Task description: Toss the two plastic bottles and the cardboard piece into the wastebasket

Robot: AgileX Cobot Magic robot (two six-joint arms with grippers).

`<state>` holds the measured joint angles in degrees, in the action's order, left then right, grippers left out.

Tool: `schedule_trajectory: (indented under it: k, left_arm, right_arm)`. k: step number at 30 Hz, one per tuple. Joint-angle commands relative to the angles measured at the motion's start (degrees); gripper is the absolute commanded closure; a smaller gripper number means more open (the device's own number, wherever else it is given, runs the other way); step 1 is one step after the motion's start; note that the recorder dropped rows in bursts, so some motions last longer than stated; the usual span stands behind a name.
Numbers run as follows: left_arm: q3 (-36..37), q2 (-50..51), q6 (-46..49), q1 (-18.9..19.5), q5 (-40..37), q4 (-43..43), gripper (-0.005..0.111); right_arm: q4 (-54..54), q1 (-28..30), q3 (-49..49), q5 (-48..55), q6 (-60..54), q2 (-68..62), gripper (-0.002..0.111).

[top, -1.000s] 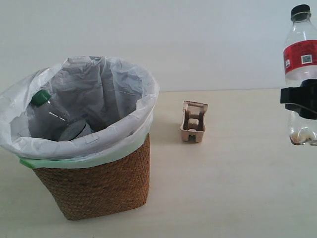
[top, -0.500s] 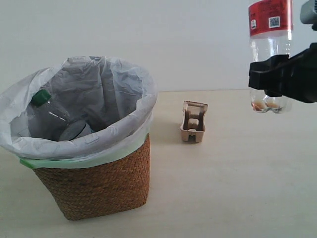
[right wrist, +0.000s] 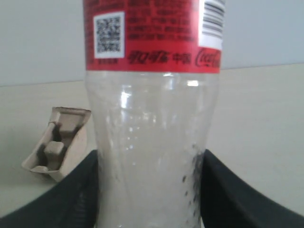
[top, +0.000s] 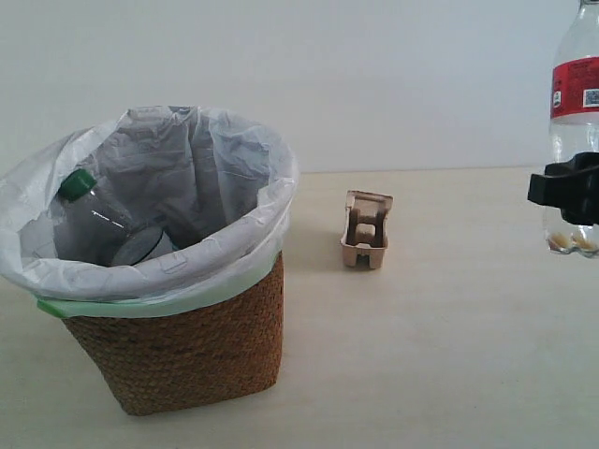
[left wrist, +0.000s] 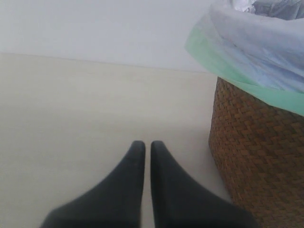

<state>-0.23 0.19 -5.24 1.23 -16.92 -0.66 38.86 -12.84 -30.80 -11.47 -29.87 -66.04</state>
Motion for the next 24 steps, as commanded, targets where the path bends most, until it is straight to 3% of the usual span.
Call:
schedule_trajectory:
  k: [1,5,13,24]
  left_arm:
    - [0.2,-0.2,-0.3,-0.5,0.0,-0.3,0.103]
    - [0.2,-0.2,-0.3,-0.5,0.0,-0.3,0.103]
    - [0.2,-0.2,-0.3,-0.5,0.0,-0.3,0.103]
    - [0.2,-0.2,-0.3,-0.5,0.0,-0.3,0.103]
  right_arm:
    - [15.3,0.4,0.1,-2.3,-15.5,0.2,0.108]
    - [22.1,0.4,0.1,-1.7,-22.4,0.1,0.108]
    - [23.4,0.3,-4.6,12.5,-19.5,0.1,0.108]
    - [23.6,0.3,-3.9,9.4,-18.6,0.1,0.108]
